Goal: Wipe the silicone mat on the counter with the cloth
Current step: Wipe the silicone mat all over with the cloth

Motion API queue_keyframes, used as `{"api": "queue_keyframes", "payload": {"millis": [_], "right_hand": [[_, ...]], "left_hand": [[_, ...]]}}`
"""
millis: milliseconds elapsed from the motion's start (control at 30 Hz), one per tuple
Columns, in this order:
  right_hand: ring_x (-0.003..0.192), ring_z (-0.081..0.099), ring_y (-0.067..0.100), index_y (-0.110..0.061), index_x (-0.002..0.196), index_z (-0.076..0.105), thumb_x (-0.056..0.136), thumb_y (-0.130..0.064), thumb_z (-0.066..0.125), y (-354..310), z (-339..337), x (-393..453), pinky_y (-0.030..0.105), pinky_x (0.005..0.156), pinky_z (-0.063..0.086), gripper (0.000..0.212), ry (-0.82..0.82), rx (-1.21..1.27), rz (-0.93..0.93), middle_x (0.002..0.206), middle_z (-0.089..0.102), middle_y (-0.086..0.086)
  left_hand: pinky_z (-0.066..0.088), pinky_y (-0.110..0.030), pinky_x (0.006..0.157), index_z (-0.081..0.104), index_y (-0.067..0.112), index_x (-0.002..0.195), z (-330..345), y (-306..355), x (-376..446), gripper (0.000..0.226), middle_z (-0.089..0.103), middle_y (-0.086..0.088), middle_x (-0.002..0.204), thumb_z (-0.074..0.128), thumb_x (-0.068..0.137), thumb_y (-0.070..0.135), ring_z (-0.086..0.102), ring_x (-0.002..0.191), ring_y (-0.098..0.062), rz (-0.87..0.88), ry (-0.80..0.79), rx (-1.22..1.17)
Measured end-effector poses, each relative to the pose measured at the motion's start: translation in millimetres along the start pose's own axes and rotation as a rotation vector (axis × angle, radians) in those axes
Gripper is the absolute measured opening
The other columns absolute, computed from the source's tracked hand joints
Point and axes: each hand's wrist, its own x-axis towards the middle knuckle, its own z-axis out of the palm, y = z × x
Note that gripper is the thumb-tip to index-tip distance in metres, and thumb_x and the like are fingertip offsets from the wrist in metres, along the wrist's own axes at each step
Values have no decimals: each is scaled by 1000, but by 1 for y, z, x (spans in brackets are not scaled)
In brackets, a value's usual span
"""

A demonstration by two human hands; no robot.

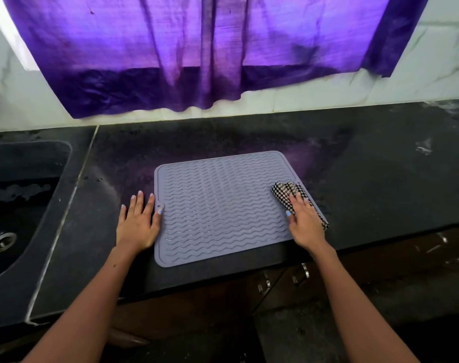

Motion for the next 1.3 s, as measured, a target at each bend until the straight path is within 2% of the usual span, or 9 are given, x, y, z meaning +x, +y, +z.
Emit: {"api": "queue_keyframes", "payload": {"millis": [233,333,400,533,700,900,1067,1167,1300], "right_hand": [[143,21,22,-14,145,30,96,-11,41,9,2,8,37,116,20,50,41,95,-33,154,24,4],[122,48,23,-14,134,47,97,-12,42,6,-13,20,32,101,36,38,125,579,206,139,49,10],[112,52,21,-13,132,49,98,-13,41,1,-30,26,29,92,39,35,253,842,357,132,54,12],[129,41,33,-15,138,40,97,-14,40,-10,-38,15,42,106,34,41,341,464,243,141,44,12],[145,12,22,-15,148,20,98,-21,38,-4,8,-10,38,117,11,53,65,-78,-63,156,16,4],[146,3,19,-18,149,10,99,-25,34,1,0,-3,37,118,7,56,-75,-52,-54,158,4,0],[146,4,17,-18,149,11,99,-21,35,3,2,-3,35,118,8,56,-56,-51,-62,158,6,-2],[144,14,15,-19,146,24,99,-18,38,2,-2,3,37,117,14,50,-42,163,-24,154,21,-6],[127,42,18,-16,138,42,99,-17,37,-3,-34,14,34,108,33,39,-30,838,278,141,46,1]], "left_hand": [[0,-40,116,21,19,147,1,0,-9,84,11,-7,157,-3,78,60,5,145,-20,8,60,-5],[-1,-39,116,21,20,147,0,1,-8,76,10,-6,157,2,83,55,4,145,-19,1,54,-2],[-1,-39,116,20,20,148,-1,2,-8,71,9,-5,158,5,85,51,3,145,-18,-5,44,0],[-1,-40,117,17,20,148,-4,5,-9,70,7,-5,158,5,85,48,1,145,-18,-12,27,9],[-2,-39,116,16,20,148,-5,6,-9,69,6,-5,158,4,85,46,0,145,-18,-12,11,20],[-4,-39,116,14,20,148,-5,7,-9,77,5,-4,158,-6,80,51,-1,145,-18,-18,10,31],[-4,-39,116,14,21,148,-4,6,-8,81,5,-4,158,-8,77,53,-1,145,-17,-16,14,27],[-4,-39,116,16,21,148,-4,7,-9,79,6,-4,158,-5,79,53,0,145,-17,-18,22,17],[-3,-38,116,18,22,148,-4,7,-10,82,8,-3,158,-6,77,55,2,145,-16,-23,38,4]]}}
